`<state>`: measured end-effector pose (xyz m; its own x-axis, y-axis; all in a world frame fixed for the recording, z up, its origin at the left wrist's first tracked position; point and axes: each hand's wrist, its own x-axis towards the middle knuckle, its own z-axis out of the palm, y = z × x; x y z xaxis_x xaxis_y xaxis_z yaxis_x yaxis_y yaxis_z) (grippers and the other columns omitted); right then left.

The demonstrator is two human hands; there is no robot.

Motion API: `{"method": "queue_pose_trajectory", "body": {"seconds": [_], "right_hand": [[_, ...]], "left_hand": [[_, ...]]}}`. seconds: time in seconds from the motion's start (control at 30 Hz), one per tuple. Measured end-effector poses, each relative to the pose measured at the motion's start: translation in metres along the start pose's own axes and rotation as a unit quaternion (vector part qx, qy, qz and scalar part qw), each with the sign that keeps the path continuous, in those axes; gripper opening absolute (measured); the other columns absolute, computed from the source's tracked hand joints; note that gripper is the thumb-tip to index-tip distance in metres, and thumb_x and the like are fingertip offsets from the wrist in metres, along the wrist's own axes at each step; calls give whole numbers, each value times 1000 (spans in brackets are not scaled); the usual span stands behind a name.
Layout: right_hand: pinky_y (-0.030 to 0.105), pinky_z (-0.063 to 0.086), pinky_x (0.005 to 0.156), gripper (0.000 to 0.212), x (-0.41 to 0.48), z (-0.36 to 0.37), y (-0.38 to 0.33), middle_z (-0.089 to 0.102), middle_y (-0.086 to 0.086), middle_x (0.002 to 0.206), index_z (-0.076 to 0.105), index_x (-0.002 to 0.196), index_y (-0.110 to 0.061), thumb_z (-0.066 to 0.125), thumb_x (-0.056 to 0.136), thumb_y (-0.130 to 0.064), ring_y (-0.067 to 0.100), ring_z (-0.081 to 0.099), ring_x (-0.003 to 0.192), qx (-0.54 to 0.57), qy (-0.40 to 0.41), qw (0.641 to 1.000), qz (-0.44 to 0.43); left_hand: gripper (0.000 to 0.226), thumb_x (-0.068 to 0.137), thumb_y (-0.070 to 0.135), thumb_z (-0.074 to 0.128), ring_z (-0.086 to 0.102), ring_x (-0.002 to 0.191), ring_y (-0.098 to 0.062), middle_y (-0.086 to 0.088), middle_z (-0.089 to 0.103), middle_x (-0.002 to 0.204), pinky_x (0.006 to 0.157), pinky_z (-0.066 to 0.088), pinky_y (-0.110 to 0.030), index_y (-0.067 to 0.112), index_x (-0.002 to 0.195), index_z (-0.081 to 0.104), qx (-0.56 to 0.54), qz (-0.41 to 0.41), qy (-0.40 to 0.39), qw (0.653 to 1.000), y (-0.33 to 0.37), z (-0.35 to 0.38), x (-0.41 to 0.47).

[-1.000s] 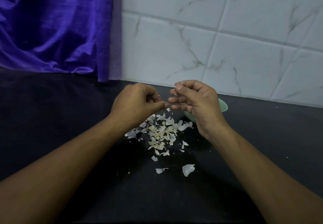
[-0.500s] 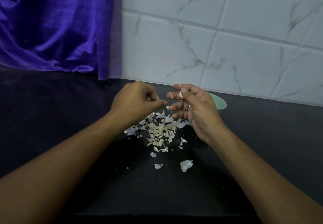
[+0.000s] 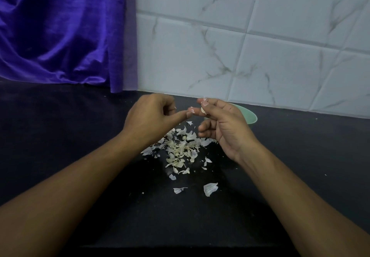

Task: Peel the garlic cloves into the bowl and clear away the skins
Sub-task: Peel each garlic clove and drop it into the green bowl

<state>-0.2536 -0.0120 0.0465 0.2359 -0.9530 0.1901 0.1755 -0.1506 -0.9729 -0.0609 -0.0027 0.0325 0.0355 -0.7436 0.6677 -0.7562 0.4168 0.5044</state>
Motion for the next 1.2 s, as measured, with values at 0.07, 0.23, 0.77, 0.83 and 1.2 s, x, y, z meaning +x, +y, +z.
{"method": "queue_pose_trajectory", "body": {"seconds": [0.07, 0.23, 0.77, 0.83, 1.2], "right_hand": [[25, 55, 47, 30, -1, 0, 0, 78, 15, 107, 61, 125, -2, 63, 102, -21, 11, 59, 46, -5, -10, 1000, 3], [26, 54, 46, 29, -2, 1, 2, 75, 15, 100, 63, 123, -4, 65, 100, -21, 11, 56, 42, -27, -43, 999, 18], [28, 61, 56, 23, 1, -9, -5, 77, 14, 107, 66, 121, -5, 65, 100, -14, 15, 67, 56, -49, -62, 997, -18], [28, 60, 55, 17, 0, -8, -4, 77, 12, 98, 69, 114, -6, 68, 97, -9, 16, 67, 56, -70, -60, 995, -32], [29, 56, 51, 24, -2, 0, 6, 64, 18, 79, 67, 118, -1, 71, 94, 0, 20, 66, 53, -192, -134, 969, -82]], "left_hand": [[37, 78, 61, 80, 62, 67, -6, 11, 65, 73, 61, 55, -39, 29, 79, 62, -31, 23, -11, 999, 2, 0, -1], [21, 81, 45, 86, 68, 72, -5, 14, 71, 77, 66, 59, -42, 30, 84, 72, -51, 75, -33, 995, 3, 0, -1], [13, 101, 27, 67, 69, 59, -8, 14, 76, 80, 69, 63, -42, 27, 107, 78, -98, 4, -42, 994, 1, -3, 3], [11, 92, 37, 78, 68, 55, -11, 11, 73, 67, 65, 62, -41, 27, 88, 79, -87, -11, -35, 996, 3, -5, 1], [33, 96, 48, 70, 68, 61, -19, -1, 71, 67, 60, 58, -39, 19, 80, 72, -149, -44, -75, 985, 6, 1, -2]]}}
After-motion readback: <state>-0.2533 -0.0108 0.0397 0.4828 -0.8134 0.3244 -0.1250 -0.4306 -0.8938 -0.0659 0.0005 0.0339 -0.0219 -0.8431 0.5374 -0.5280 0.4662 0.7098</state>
